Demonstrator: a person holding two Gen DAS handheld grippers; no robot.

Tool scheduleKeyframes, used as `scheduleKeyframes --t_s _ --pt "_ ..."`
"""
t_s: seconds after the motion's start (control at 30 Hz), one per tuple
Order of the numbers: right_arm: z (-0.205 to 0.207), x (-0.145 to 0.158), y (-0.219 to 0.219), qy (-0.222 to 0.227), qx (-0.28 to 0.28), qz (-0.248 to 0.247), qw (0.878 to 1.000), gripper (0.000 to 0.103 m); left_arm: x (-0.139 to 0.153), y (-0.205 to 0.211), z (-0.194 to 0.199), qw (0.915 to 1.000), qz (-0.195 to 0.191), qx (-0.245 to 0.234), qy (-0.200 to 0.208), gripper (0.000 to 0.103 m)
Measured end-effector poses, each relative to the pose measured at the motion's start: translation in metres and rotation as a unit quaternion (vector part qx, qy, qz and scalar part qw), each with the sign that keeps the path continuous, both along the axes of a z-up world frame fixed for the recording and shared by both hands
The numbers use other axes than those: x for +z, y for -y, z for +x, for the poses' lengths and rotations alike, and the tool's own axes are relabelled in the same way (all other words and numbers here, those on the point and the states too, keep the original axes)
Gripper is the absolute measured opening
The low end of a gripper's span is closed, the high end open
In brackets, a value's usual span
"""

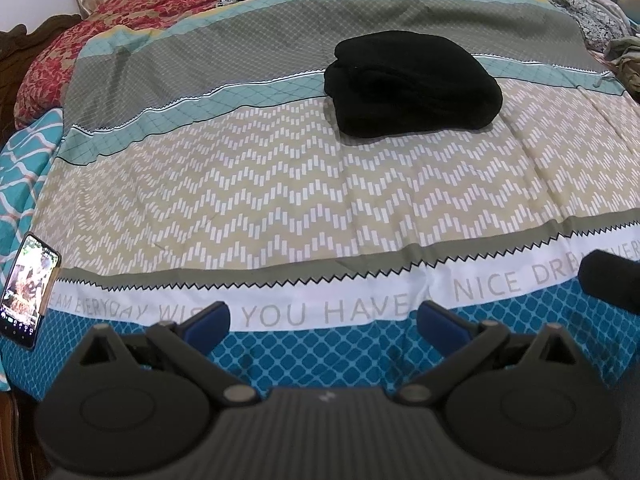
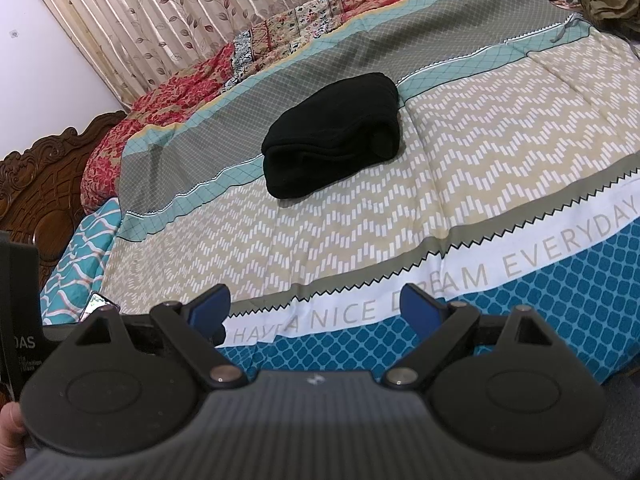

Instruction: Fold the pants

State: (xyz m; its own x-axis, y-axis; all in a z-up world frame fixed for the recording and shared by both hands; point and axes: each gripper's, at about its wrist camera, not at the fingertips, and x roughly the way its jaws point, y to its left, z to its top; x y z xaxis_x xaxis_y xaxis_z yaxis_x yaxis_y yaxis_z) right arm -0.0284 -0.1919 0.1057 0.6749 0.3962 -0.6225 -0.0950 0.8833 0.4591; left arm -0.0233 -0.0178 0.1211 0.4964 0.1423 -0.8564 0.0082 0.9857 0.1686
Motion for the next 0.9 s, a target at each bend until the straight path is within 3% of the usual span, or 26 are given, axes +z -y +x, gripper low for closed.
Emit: scheduleKeyframes --t_s 0.9 --pt "-0.0021 -0.0003 -0.0022 -0.001 0.000 0.002 1.000 0.093 -0.0034 -0.0007 -0.0012 0.9998 0.019 0.005 0.002 0.103"
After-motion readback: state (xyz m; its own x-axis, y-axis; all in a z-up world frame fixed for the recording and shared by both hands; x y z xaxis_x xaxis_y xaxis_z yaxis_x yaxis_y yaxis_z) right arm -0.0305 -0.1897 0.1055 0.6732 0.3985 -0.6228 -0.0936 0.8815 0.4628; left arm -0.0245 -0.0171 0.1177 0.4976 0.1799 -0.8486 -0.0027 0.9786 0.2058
